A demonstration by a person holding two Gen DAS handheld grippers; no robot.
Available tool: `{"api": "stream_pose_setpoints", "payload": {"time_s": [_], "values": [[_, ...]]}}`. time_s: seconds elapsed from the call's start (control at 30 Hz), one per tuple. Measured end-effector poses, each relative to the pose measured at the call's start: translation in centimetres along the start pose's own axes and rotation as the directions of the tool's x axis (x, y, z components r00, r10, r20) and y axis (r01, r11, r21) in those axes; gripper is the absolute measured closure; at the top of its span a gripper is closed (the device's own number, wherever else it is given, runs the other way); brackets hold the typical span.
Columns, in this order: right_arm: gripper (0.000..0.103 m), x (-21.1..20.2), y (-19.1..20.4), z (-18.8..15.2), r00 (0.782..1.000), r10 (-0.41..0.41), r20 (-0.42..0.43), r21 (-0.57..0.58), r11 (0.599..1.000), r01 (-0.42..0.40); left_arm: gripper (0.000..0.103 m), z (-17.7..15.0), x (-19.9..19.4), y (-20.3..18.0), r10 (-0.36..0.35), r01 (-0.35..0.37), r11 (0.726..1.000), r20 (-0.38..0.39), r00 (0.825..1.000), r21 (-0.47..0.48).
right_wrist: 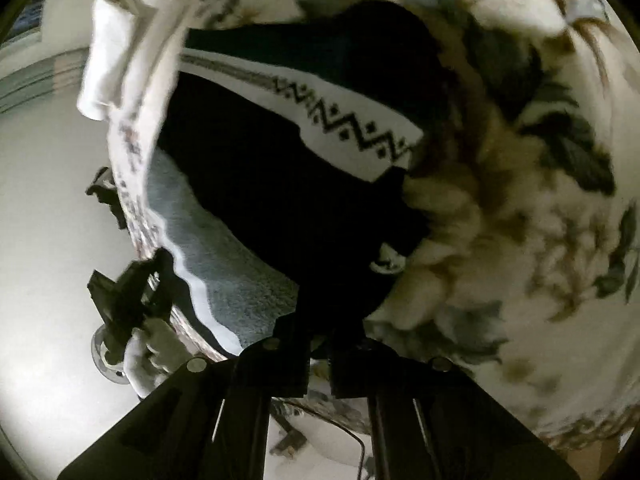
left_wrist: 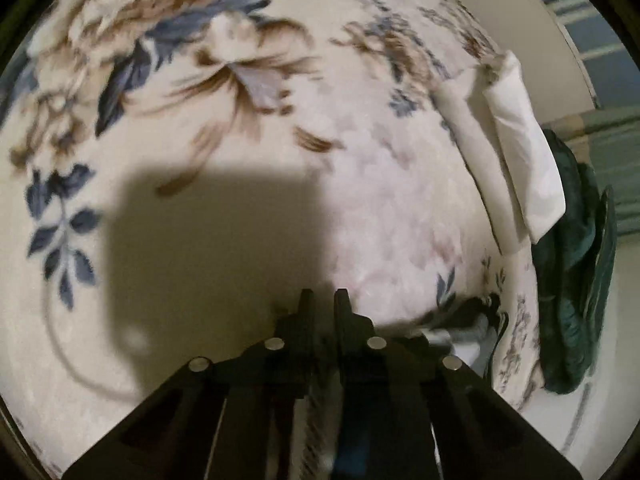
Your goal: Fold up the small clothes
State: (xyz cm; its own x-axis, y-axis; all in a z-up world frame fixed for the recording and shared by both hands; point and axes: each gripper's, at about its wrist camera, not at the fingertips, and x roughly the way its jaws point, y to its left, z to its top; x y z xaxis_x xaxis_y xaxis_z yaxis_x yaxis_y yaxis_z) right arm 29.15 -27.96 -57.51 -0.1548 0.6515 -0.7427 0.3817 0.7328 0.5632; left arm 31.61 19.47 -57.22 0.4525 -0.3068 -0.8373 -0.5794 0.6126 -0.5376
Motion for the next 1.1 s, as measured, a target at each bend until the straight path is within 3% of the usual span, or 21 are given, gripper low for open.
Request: {"api": "stream_pose_setpoints", "payload": {"time_s": [0.07, 0.13, 0.17, 0.2, 0.23, 0.27, 0.33, 0.43, 0.53, 0.6, 0.67, 0.77, 0.83, 0.9, 1.1], "values": [[0.095, -0.3, 0.5, 0.4, 0.999, -0.014, -0.045, -0.011, 1.0, 0.013, 0.094, -0.2, -0.6, -0.2, -0.055, 0.055, 0.998, -0.029, 0.998, 0.012], [0.083, -1.0, 1.4, 0.6, 0.996, -0.015, -0.085, -0.028, 1.0, 0.012, 0.085, -1.1, -1.8, -0.2, -0.066, 0.068, 0.997, -0.053, 0.996, 0.033], [0.077, -1.5, 2.1, 0.8, 0.994, -0.01, -0.106, -0.047, 0.999, 0.005, 0.071, -1.7, -2.5, 0.0, -0.074, 0.075, 0.997, -0.052, 0.996, 0.031], [0.057, -2.1, 2.5, 0.8, 0.994, -0.022, -0.111, -0.066, 0.998, 0.015, 0.056, -2.4, -3.4, 0.5, -0.083, 0.084, 0.996, -0.042, 0.996, 0.021], [0.043, -3.1, 3.1, 1.0, 0.993, -0.056, -0.105, -0.103, 0.994, 0.045, 0.048, -3.3, -4.7, 1.2, -0.1, 0.1, 0.995, -0.018, 0.995, -0.002], [0.04, -4.0, 3.5, 1.2, 0.993, -0.068, -0.093, -0.128, 0.99, 0.056, 0.04, -4.0, -5.4, 1.8, -0.115, 0.115, 0.993, -0.003, 0.993, -0.022], [0.02, -5.5, 3.5, 2.2, 0.993, -0.073, -0.09, -0.159, 0.986, 0.058, 0.04, -5.9, -6.5, 3.4, -0.154, 0.154, 0.984, 0.01, 0.988, -0.085], [0.017, -7.1, 1.5, 4.3, 0.994, -0.087, -0.069, -0.157, 0.985, 0.075, 0.039, -8.4, -6.4, 4.8, -0.179, 0.178, 0.977, -0.002, 0.984, -0.117], [0.012, -5.5, -0.3, 7.4, 0.991, -0.029, -0.127, -0.202, 0.979, 0.003, 0.039, -10.8, -4.4, 5.5, -0.229, 0.22, 0.967, -0.052, 0.972, -0.131], [0.011, -3.3, -1.9, 8.5, 0.983, 0.026, -0.182, -0.167, 0.984, -0.057, 0.039, -11.6, -2.8, 5.6, -0.287, 0.276, 0.949, -0.057, 0.956, -0.15], [0.011, -0.4, -3.6, 8.7, 0.953, 0.156, -0.258, -0.092, 0.978, -0.185, 0.036, -11.7, -1.4, 5.4, -0.361, 0.35, 0.921, -0.037, 0.932, -0.17], [0.011, 2.6, -3.1, 8.4, 0.927, 0.232, -0.294, -0.107, 0.956, -0.273, 0.03, -11.0, 0.1, 4.8, -0.422, 0.415, 0.895, -0.01, 0.906, -0.164], [0.004, 3.8, -2.6, 8.4, 0.922, 0.259, -0.287, -0.112, 0.947, -0.301, 0.029, -10.4, 0.8, 4.2, -0.449, 0.442, 0.883, -0.011, 0.893, -0.158], [0.0, 4.5, -2.3, 8.7, 0.911, 0.311, -0.271, -0.083, 0.935, -0.344, 0.029, -9.8, 1.2, 3.5, -0.448, 0.441, 0.887, -0.026, 0.894, -0.137], [0.001, 4.5, -1.0, 8.9, 0.889, 0.377, -0.261, -0.079, 0.909, -0.409, 0.029, -9.0, 2.2, 1.4, -0.425, 0.422, 0.904, -0.043, 0.904, -0.071]]}}
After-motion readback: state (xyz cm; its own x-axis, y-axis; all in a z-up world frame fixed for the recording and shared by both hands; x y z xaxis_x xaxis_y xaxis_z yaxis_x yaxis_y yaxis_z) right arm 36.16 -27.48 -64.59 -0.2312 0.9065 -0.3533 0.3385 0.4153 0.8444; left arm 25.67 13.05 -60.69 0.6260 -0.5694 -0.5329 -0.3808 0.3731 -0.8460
